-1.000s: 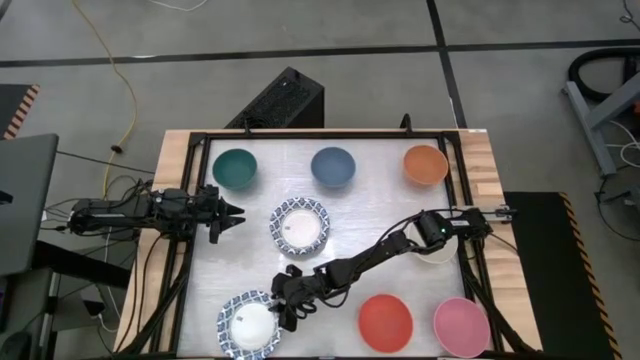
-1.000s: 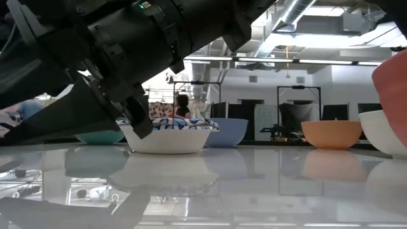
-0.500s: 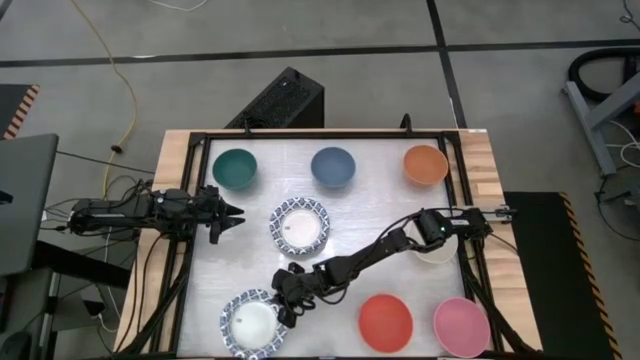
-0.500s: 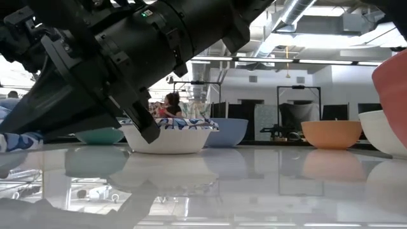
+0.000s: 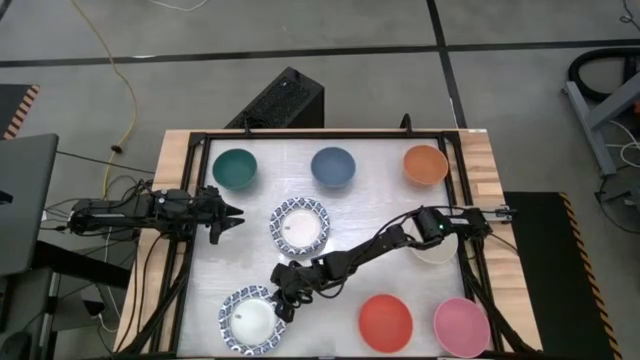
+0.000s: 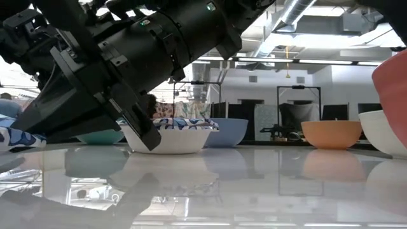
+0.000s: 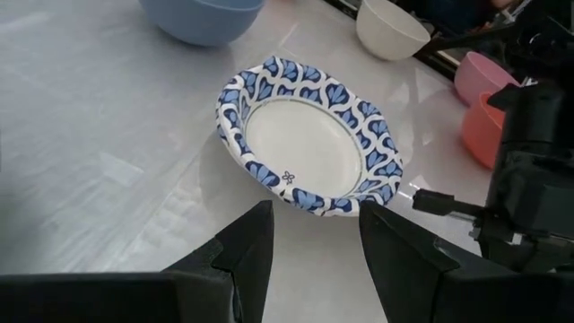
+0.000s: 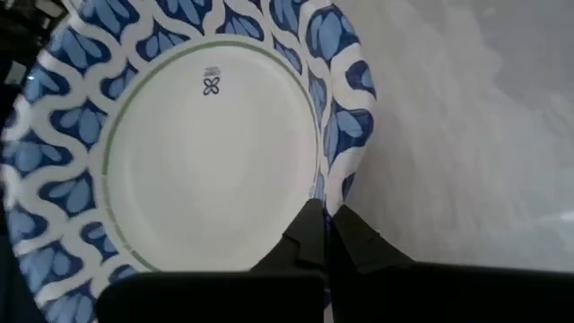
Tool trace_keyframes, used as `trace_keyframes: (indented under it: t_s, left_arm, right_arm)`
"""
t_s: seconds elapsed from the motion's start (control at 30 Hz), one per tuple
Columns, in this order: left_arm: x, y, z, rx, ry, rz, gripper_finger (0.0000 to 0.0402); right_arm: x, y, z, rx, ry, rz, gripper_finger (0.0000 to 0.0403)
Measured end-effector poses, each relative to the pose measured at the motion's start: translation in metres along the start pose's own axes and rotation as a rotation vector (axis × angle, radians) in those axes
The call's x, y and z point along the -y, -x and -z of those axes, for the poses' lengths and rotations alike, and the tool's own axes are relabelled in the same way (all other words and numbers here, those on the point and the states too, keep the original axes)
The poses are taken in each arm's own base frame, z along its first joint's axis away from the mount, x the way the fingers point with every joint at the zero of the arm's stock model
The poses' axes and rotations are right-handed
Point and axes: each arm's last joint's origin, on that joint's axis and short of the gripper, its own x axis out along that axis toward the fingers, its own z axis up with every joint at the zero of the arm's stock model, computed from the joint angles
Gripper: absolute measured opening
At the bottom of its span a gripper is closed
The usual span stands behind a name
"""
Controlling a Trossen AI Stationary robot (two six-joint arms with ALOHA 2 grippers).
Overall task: Nest bowls inside each other
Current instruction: Stack the blue patterned bowl on top of the blue patterned bowl
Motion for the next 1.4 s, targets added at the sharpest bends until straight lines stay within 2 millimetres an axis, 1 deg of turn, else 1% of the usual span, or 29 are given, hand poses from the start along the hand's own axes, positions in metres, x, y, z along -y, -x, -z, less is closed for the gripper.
trace_keyframes:
  t_s: [0.1, 0.17, 0.43, 0.6, 0.73, 0.9, 1.17, 1.4]
  left_arm:
    - [0.0, 0.0, 0.0, 0.0, 0.0, -0.001, 0.0156]
    - [0.0, 0.0, 0.0, 0.002, 0.0, -0.002, 0.0156]
    - [-0.001, 0.0, -0.001, 0.034, 0.001, -0.042, 0.0156]
    - [-0.001, 0.0, -0.002, 0.035, 0.001, -0.042, 0.0156]
    - [-0.001, 0.0, -0.002, 0.035, 0.012, -0.042, 0.0156]
    - [-0.001, 0.0, -0.002, 0.047, 0.019, -0.057, 0.0156]
    - [-0.002, 0.0, -0.003, 0.072, 0.009, -0.101, 0.0156]
    - [-0.003, 0.0, -0.003, 0.076, 0.002, -0.106, 0.0156]
  right_arm:
    - [0.0, 0.005, -0.005, -0.007, -0.008, 0.006, 0.0009]
    - [-0.005, 0.013, -0.009, -0.015, 0.001, 0.012, 0.0009]
    - [-0.024, 0.057, -0.037, -0.012, 0.067, 0.051, 0.0009]
    - [-0.025, 0.086, -0.057, -0.001, 0.101, 0.104, 0.0009]
    - [-0.02, 0.107, -0.073, -0.001, 0.112, 0.148, 0.0009]
    - [-0.009, 0.136, -0.093, 0.016, 0.117, 0.25, 0.0008]
    - [0.024, 0.172, -0.114, -0.064, 0.127, 0.394, 0.0008]
    - [0.041, 0.206, -0.138, -0.057, 0.151, 0.359, 0.0008]
